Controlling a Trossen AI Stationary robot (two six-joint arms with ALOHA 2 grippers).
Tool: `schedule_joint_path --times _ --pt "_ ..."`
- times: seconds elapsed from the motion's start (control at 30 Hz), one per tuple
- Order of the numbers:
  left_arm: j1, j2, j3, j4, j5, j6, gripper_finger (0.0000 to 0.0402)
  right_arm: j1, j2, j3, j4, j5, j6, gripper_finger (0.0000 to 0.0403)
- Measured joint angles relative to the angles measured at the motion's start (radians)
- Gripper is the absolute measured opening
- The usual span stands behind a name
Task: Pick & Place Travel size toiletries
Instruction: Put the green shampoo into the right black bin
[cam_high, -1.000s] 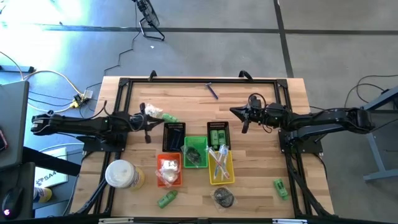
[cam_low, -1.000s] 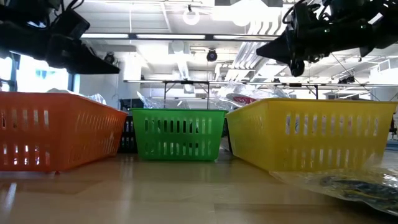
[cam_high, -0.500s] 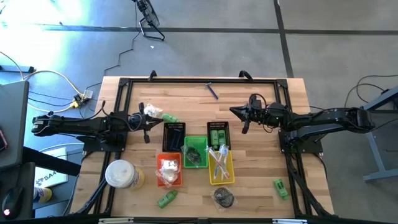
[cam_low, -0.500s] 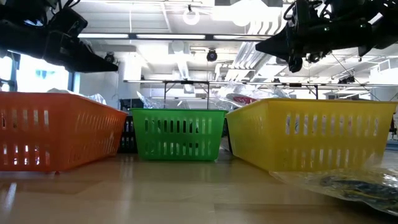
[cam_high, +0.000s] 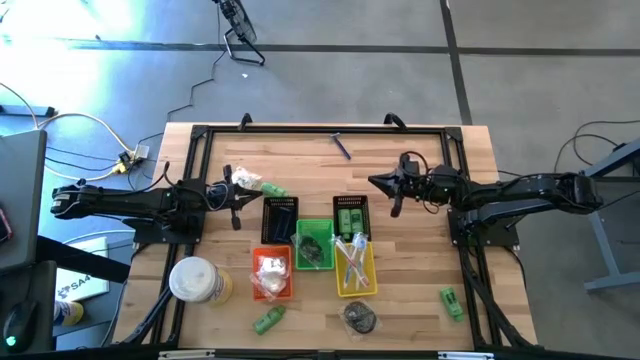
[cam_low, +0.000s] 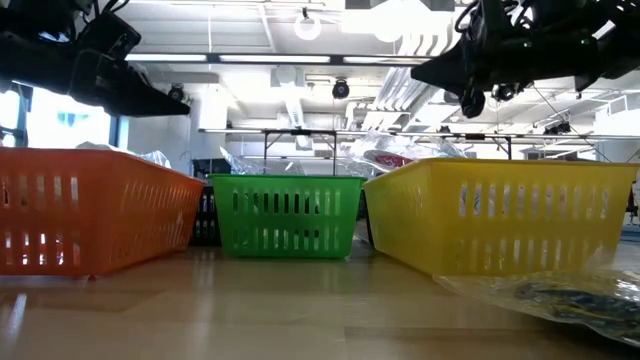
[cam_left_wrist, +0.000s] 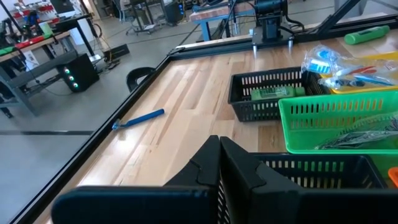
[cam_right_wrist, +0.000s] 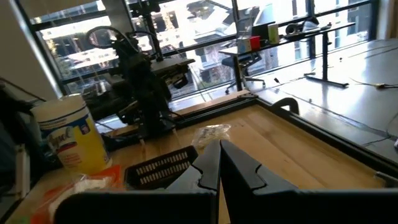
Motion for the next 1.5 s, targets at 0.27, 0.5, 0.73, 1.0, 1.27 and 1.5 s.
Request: schedule_joint_path --times 0.27,0.5,0.73,1.0,1.27,1.5 --pt "0.0 0.0 0.0 0.002 -0.011 -0.027 0.0011 0.0 0.0 0.0 -0.014 -0.038 -0.028 0.0002" --pt "0.0 0.0 0.0 0.002 -0.054 -0.105 0.0088 0.0 0.0 0.0 -0.044 -0.038 -0.034 0.0002" --pt "0.0 0.0 0.001 0.028 -0.072 -0.106 0.0192 0.0 0.0 0.0 -0.053 -0.039 -0.032 0.0002" --pt "0.0 0.012 0.077 -0.099 -0.043 -0.054 0.0234 0.0 0.0 0.0 -0.053 -0.034 -0.056 0.0002" --pt "0.0 0.138 0.288 -0.454 -0.12 -0.053 0.0232 0.0 0.0 0.0 -0.053 -0.033 -0.056 0.0002" --pt "0.0 0.339 0.446 -0.663 -0.141 -0.053 0.0232 0.0 0.0 0.0 -0.053 -0.071 -0.057 0.0002"
